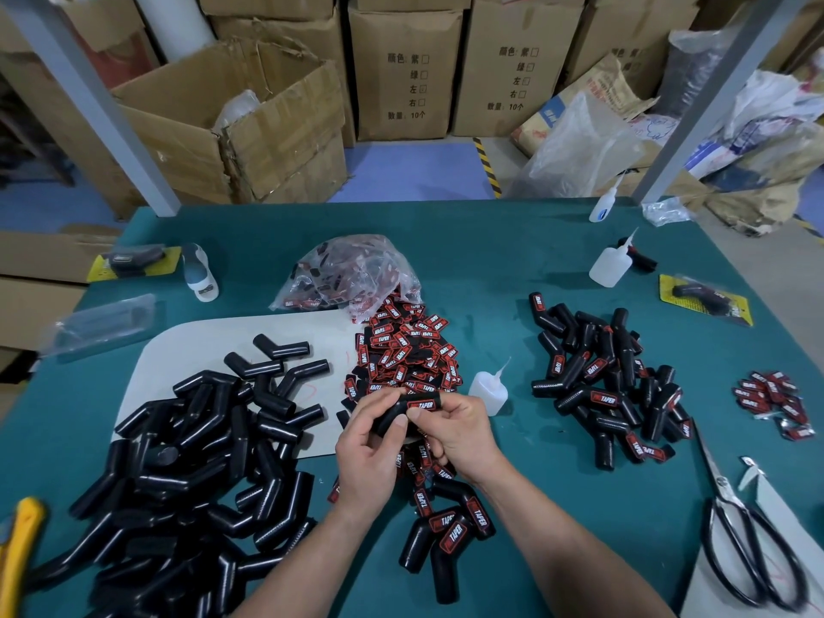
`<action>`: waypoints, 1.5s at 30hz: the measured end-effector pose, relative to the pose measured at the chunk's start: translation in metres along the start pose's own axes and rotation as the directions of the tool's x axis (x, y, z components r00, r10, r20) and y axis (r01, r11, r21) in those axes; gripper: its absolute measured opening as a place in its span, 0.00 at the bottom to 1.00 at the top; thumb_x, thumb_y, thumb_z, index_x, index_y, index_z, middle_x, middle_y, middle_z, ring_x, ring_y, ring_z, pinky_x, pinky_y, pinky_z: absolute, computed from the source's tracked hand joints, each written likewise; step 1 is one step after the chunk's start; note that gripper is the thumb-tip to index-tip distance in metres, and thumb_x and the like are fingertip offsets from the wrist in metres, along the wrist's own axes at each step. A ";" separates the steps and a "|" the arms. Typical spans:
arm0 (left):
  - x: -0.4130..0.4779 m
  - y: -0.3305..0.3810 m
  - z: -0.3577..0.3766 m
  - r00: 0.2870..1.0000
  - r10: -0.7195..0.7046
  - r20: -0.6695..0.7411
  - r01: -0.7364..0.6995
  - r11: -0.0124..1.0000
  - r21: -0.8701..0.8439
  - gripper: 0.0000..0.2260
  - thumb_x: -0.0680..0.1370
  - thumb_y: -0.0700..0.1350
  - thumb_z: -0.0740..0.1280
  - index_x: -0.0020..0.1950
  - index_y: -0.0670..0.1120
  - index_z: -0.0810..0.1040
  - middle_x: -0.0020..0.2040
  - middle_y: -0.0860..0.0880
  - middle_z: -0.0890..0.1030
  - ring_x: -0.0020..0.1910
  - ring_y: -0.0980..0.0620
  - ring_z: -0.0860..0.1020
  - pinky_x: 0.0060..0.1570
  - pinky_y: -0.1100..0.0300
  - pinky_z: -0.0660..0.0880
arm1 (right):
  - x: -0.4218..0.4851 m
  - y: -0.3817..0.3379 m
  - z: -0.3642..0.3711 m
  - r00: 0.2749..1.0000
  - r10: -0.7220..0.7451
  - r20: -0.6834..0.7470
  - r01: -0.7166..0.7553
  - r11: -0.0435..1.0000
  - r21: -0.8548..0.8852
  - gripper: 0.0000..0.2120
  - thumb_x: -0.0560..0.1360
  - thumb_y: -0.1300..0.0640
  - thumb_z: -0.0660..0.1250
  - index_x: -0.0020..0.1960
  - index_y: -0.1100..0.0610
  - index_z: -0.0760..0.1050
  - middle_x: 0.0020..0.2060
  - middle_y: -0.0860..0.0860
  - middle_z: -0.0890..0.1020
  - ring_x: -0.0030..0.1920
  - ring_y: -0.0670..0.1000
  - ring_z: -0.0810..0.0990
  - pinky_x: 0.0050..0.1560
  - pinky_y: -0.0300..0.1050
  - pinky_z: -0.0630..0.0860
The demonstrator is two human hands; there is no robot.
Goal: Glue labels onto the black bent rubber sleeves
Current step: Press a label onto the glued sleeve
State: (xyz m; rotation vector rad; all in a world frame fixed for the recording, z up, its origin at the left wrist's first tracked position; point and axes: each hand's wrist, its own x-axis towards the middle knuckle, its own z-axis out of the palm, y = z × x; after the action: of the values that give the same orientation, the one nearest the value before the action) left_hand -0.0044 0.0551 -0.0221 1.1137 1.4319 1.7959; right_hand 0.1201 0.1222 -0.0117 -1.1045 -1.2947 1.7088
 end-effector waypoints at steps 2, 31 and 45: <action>0.000 -0.001 0.000 1.000 -0.014 -0.013 0.014 1.000 0.007 0.11 0.78 0.44 0.69 0.61 0.49 0.82 0.60 0.53 0.83 0.64 0.50 0.80 0.64 0.63 0.74 | 0.000 0.001 0.002 1.000 -0.007 -0.004 0.007 1.000 0.003 0.13 0.72 0.53 0.75 0.43 0.64 0.81 0.19 0.53 0.73 0.17 0.47 0.67 0.19 0.35 0.65; 0.006 0.001 0.000 0.982 -0.174 -0.079 0.159 0.973 -0.169 0.12 0.75 0.28 0.72 0.52 0.43 0.82 0.53 0.45 0.86 0.52 0.52 0.85 0.53 0.65 0.78 | 0.003 0.001 -0.003 0.981 -0.173 0.088 0.172 0.985 0.016 0.05 0.74 0.55 0.73 0.44 0.56 0.85 0.31 0.54 0.82 0.26 0.49 0.75 0.29 0.38 0.73; 0.007 0.004 0.001 0.984 -0.152 -0.089 0.131 0.970 -0.203 0.15 0.73 0.35 0.76 0.48 0.55 0.83 0.52 0.47 0.86 0.53 0.51 0.84 0.54 0.64 0.79 | 0.002 0.001 -0.004 0.977 -0.192 0.092 0.191 0.981 0.025 0.03 0.75 0.59 0.73 0.46 0.54 0.86 0.31 0.54 0.83 0.27 0.48 0.76 0.30 0.38 0.75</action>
State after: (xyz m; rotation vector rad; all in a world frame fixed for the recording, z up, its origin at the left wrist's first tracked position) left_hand -0.0068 0.0603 -0.0161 0.8085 1.3226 1.8693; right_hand 0.1228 0.1249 -0.0132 -0.8682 -1.3957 1.6405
